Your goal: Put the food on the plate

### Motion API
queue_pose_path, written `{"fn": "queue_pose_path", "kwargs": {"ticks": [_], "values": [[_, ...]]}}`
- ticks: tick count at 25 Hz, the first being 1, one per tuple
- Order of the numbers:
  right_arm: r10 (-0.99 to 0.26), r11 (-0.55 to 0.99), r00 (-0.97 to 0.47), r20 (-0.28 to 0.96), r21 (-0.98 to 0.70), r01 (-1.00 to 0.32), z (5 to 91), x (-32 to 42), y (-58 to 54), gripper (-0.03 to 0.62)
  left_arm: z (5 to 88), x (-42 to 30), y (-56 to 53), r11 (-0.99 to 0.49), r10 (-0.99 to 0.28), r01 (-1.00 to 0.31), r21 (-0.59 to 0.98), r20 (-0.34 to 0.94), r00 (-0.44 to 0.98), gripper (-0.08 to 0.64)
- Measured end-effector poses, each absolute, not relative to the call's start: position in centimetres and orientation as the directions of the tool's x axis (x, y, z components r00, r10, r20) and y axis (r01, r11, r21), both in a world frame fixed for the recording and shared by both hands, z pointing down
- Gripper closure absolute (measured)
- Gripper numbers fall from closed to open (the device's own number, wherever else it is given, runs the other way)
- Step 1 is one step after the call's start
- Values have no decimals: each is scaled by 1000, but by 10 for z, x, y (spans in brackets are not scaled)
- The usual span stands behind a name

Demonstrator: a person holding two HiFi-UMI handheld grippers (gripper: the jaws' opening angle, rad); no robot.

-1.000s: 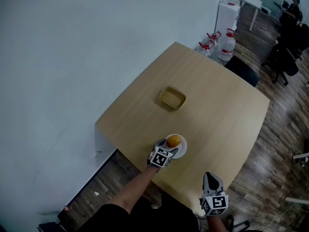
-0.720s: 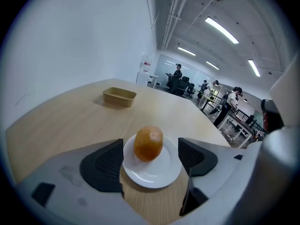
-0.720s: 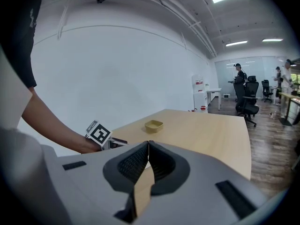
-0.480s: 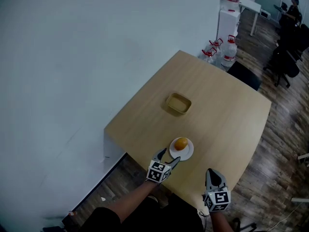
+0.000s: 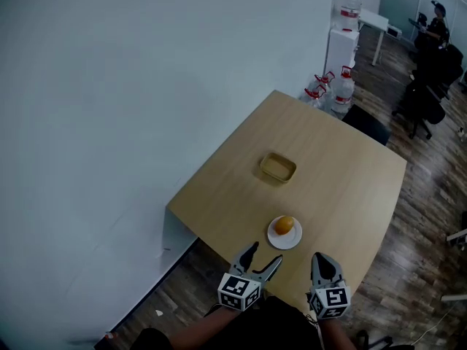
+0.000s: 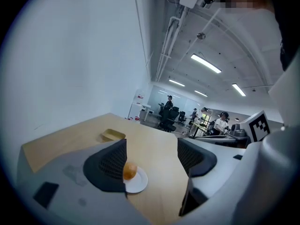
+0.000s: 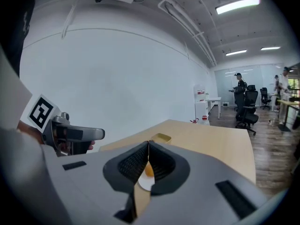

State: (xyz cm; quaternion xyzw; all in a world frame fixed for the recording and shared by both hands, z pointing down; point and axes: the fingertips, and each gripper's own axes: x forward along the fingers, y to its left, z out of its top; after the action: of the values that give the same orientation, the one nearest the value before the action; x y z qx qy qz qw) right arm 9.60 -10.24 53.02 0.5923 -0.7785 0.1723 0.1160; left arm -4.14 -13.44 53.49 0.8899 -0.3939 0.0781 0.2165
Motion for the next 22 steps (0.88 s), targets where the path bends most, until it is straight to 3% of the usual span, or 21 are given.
{"fn": "queue_pose_path", "kwargs": {"ticks": [8,12,15,22], "values": [[-917,162,-191,351,-111,-981,492,68,-96,532,489,-69,-136,-633,-677,-720,285,248,693,238],[-933,127,-161,321,-123,-984,474,63,-90,532,473,-64,-136,-684,-656,-690,238,212,724,423],[-945,96,-130,300,-126,-987,465,62,-93,532,466,-60,-141,-716,-643,-667,207,178,745,509],[-962,9,-27,273,-66,-998,453,73,-91,532,451,-54,-145,-780,-578,-587,218,110,809,543]]}}
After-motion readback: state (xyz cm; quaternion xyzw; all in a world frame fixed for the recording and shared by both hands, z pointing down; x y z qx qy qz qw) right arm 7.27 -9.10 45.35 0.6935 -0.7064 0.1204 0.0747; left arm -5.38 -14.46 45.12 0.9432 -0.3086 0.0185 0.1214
